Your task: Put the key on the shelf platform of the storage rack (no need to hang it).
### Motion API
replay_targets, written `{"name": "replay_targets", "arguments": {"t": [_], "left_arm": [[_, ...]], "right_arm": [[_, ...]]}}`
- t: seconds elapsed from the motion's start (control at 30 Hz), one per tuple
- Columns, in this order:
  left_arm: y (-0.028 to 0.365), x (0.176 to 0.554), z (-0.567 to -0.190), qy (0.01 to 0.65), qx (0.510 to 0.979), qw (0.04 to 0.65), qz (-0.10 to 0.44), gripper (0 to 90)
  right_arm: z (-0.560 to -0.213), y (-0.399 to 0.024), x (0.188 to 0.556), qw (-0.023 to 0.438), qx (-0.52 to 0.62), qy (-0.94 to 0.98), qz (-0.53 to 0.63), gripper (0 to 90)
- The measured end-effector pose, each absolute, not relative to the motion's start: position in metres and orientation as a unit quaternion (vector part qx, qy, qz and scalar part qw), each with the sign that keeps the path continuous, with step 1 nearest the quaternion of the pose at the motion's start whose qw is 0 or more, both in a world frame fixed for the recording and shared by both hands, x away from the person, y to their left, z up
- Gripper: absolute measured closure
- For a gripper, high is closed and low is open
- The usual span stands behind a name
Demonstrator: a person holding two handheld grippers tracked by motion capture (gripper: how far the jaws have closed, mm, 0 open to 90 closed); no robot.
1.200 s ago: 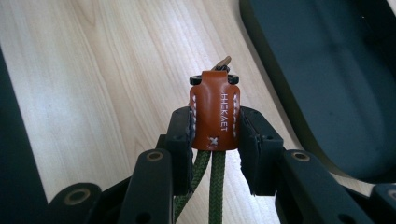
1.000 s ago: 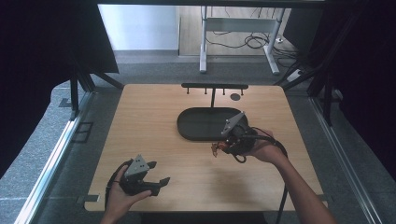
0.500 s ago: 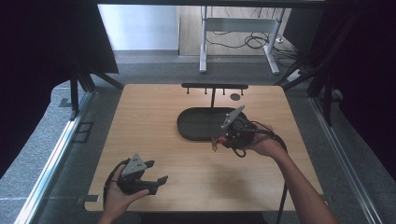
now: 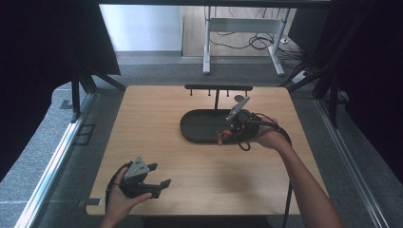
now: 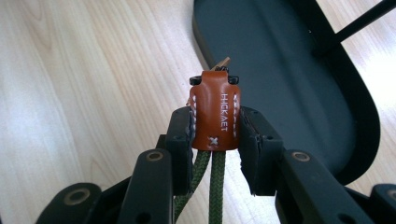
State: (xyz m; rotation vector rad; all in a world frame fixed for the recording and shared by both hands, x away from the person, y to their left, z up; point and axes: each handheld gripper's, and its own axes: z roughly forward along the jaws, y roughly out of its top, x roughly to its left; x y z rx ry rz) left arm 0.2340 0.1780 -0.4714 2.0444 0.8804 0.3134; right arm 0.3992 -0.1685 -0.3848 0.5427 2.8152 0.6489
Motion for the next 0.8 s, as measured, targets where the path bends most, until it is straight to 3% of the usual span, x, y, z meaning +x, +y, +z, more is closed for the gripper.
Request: {"name": "replay_targets", "arguments": {"t": [0.8], "left_arm": [[0.183,0.236,-0.473,0.359,0.817,0.433,0.124,23.0]], "right_arm": [[-0.39,-0.164,0.44,0.092,0.194,0.948,0.234,67.1]]}}
